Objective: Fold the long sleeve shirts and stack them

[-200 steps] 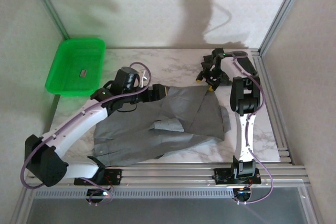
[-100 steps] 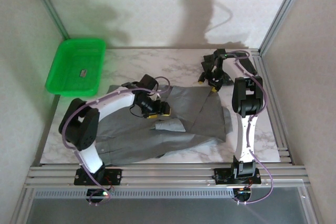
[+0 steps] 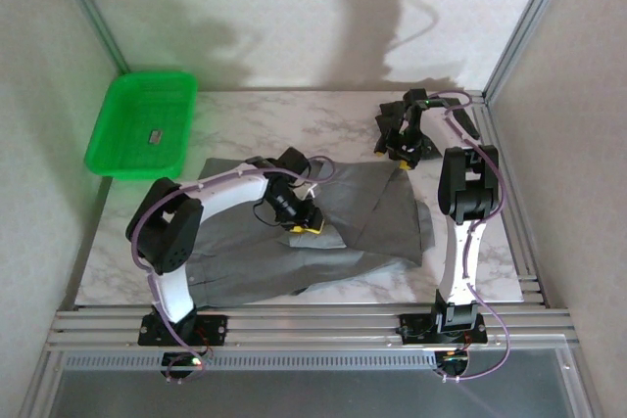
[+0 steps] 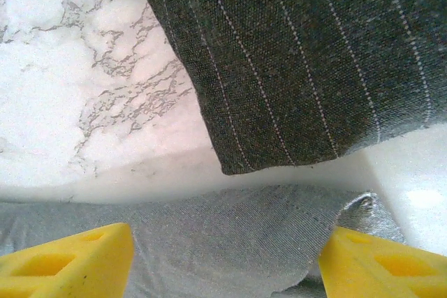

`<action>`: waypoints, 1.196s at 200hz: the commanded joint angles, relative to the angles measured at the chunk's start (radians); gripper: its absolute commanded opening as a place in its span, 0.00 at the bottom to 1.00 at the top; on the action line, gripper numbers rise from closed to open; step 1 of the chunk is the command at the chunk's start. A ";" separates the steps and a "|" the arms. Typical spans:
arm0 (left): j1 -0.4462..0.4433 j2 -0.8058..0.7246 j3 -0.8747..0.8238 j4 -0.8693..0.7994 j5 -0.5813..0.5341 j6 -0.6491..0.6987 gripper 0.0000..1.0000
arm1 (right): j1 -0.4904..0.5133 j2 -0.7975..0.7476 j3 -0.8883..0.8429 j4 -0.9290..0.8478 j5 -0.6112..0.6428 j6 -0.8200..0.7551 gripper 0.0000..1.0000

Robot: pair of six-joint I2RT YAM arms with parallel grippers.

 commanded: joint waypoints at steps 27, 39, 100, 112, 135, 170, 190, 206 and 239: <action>-0.016 -0.130 -0.104 -0.003 0.110 0.039 0.26 | -0.004 0.003 0.016 -0.033 0.017 -0.012 0.70; -0.033 -0.142 -0.124 -0.007 0.116 0.057 0.24 | -0.004 0.003 0.014 -0.035 0.017 -0.015 0.70; -0.013 -0.263 -0.125 0.120 -0.010 0.043 0.57 | -0.005 -0.023 -0.010 -0.032 0.013 -0.014 0.71; 0.004 -0.254 -0.122 0.130 -0.034 0.024 0.74 | -0.006 -0.030 -0.016 -0.031 0.018 -0.017 0.71; 0.000 -0.190 -0.071 0.077 -0.084 0.090 0.82 | -0.005 -0.028 -0.015 -0.039 0.020 -0.025 0.71; -0.001 -0.071 0.052 0.001 -0.170 0.220 0.72 | -0.005 -0.033 -0.022 -0.037 0.017 -0.022 0.71; 0.000 -0.018 0.084 -0.009 -0.184 0.243 0.55 | -0.004 -0.034 -0.024 -0.043 0.020 -0.025 0.71; 0.000 0.013 0.087 -0.023 -0.201 0.265 0.49 | -0.005 -0.035 -0.026 -0.046 0.020 -0.029 0.71; 0.001 0.047 0.099 -0.048 -0.200 0.317 0.46 | -0.004 -0.033 -0.023 -0.047 0.019 -0.031 0.71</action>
